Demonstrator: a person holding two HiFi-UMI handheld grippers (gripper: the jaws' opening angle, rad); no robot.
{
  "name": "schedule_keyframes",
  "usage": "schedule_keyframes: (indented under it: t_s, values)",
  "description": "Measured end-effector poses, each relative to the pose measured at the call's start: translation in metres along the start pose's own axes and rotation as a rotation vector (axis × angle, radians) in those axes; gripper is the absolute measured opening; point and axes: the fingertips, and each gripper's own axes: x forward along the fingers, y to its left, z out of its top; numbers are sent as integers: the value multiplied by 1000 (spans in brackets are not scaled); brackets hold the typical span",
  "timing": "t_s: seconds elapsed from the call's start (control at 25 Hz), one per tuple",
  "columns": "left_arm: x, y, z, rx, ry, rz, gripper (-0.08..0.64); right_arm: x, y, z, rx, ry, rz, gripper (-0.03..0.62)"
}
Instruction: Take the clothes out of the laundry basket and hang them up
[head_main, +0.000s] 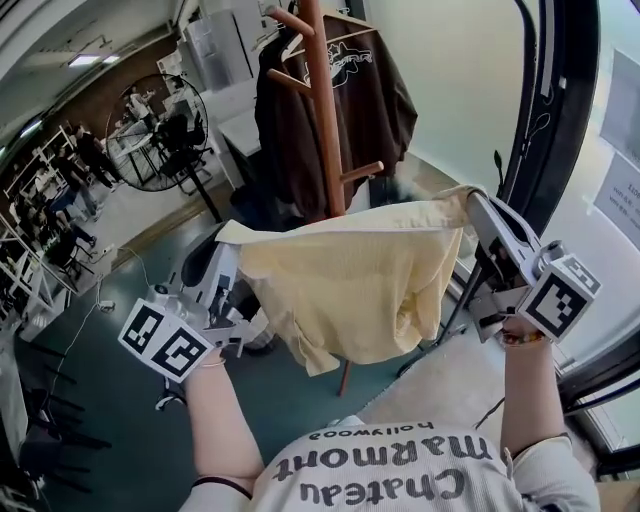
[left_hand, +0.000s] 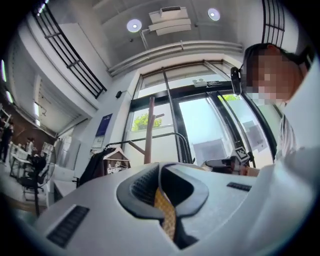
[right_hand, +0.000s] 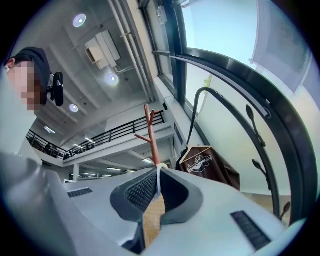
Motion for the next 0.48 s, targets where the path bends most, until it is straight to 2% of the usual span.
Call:
schedule_keyframes:
  t_s: [0.12,0.28,0.48]
  values:
    - [-5,-12,5,-16,4,-137,12,9,2,8,-20,-37,-55,32]
    - [20,-7,8,-90,-46,-318,12,44,0,27,-84,-114,-10,32]
    - [94,9,-9,-19,22,-440,12,108,-61,53,-175,-162,-96,32]
